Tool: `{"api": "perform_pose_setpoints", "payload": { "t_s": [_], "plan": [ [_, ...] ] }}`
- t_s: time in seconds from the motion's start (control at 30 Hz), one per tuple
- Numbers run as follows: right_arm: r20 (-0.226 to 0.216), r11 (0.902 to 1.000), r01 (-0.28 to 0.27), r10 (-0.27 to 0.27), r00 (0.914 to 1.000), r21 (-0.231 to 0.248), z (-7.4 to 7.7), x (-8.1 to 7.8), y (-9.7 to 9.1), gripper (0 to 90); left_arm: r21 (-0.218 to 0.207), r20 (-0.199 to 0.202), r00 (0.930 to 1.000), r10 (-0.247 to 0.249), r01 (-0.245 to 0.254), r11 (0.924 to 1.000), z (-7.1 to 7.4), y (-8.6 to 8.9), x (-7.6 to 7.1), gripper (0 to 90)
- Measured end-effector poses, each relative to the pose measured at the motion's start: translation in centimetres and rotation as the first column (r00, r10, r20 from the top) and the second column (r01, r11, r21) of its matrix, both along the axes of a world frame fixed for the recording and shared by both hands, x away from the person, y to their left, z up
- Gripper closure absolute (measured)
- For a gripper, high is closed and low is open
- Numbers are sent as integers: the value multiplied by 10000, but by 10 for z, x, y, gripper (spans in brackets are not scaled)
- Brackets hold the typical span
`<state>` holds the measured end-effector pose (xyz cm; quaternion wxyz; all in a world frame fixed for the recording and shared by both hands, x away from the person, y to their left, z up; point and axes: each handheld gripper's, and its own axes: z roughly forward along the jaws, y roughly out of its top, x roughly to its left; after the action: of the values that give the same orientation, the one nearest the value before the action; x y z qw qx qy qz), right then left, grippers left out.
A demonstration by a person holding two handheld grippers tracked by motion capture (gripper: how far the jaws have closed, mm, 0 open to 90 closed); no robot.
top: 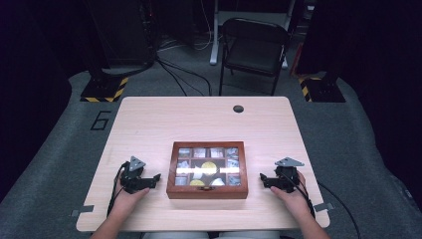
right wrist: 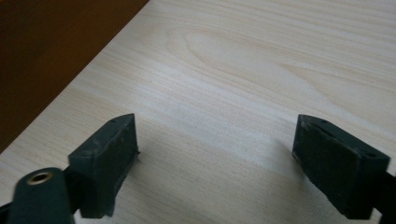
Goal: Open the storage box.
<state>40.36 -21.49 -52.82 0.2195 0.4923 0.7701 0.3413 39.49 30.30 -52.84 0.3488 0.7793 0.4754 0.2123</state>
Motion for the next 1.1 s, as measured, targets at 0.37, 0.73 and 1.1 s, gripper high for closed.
{"api": "perform_pose_setpoints", "payload": {
  "t_s": [0.37, 0.73, 1.1],
  "plan": [
    [-580, 9993, -295, 281, 9979, -221, 11, -2, -1, 374, -468, -183, 9998, 29, -38, 9989, 12, 9, -2, 287],
    [-631, 9960, -896, 896, 9940, 17, 21, -11, 4, 409, -663, -173, 9996, -223, 211, 9976, 20, 4, -9, 320],
    [-382, 9944, -1018, 1028, 9940, 276, 29, -18, 6, 390, -913, -137, 9991, -405, 391, 9951, 27, 0, -16, 323]
  ]
}}
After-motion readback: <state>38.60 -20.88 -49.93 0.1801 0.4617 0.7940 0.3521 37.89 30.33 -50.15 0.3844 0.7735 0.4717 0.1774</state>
